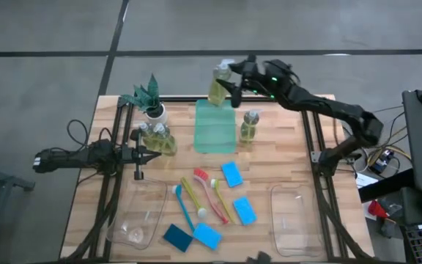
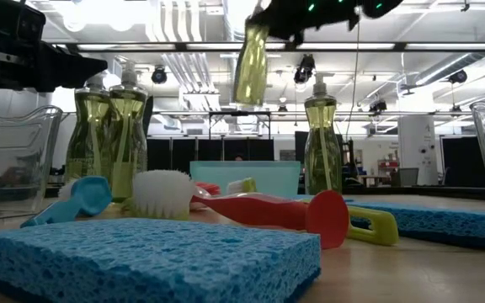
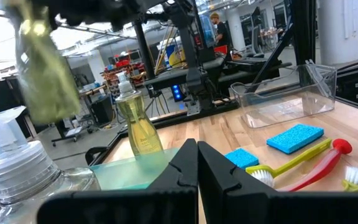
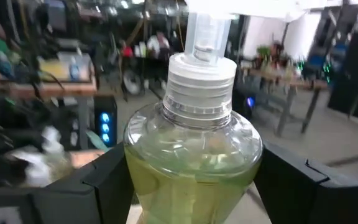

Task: Pick & Place Kitchen Sink Supplies
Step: Put the top right dishwashing liquid into the green bin

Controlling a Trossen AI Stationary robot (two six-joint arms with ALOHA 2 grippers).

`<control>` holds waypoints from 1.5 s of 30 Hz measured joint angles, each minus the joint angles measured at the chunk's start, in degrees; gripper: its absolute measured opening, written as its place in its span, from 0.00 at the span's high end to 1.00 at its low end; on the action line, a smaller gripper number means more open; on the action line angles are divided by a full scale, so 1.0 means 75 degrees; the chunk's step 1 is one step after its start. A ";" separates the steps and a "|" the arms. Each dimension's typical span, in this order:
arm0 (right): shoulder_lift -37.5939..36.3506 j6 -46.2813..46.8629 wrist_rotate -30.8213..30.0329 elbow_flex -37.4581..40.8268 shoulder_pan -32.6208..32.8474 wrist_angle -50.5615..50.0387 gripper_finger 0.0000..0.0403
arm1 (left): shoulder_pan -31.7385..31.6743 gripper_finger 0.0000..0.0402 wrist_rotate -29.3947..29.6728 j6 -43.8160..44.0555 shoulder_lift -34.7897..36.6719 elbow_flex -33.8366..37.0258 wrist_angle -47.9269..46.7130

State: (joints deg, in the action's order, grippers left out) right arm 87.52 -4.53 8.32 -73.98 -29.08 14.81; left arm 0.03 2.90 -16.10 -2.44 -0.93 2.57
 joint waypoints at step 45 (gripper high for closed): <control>0.3434 0.0438 0.0154 -0.0649 -0.0437 0.1026 0.33 | -0.0003 1.00 -0.0023 0.0003 -0.0003 0.0000 0.0000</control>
State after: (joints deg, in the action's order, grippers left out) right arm 113.27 -1.25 9.47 -78.85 -32.36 22.50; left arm 0.01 2.72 -16.08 -2.46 -0.93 2.57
